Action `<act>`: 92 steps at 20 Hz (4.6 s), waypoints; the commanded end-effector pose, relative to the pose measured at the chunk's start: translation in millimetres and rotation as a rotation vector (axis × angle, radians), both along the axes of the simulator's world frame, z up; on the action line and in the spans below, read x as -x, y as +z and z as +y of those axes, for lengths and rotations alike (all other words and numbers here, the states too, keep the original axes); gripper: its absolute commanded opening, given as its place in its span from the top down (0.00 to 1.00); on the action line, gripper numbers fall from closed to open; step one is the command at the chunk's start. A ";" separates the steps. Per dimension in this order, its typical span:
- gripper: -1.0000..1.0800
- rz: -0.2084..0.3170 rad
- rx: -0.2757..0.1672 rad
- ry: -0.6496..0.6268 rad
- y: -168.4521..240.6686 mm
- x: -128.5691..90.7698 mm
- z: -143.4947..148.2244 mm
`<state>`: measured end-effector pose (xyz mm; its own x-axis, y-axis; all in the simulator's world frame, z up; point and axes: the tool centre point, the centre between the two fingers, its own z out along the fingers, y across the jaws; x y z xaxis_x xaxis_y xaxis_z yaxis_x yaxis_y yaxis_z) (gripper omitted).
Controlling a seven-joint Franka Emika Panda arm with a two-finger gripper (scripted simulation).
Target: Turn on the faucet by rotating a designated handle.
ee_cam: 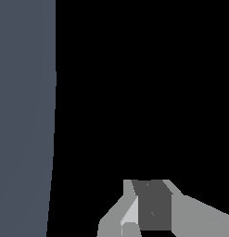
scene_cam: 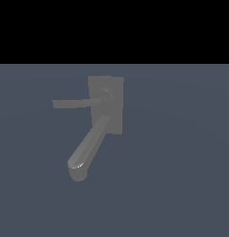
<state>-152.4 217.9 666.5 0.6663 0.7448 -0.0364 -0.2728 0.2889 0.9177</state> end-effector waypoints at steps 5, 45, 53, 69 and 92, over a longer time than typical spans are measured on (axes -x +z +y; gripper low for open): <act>1.00 0.024 0.259 0.071 -44.6 -18.6 67.5; 1.00 0.926 1.199 0.106 -539.6 -139.4 -13.8; 1.00 0.939 1.190 0.098 -541.9 -140.9 -23.0; 1.00 0.964 1.171 0.079 -524.8 -144.0 -40.1; 1.00 0.971 1.171 0.079 -456.0 -142.0 -49.7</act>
<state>-10.4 169.6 203.7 -0.0063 0.0159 -0.9999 0.2330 0.9724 0.0140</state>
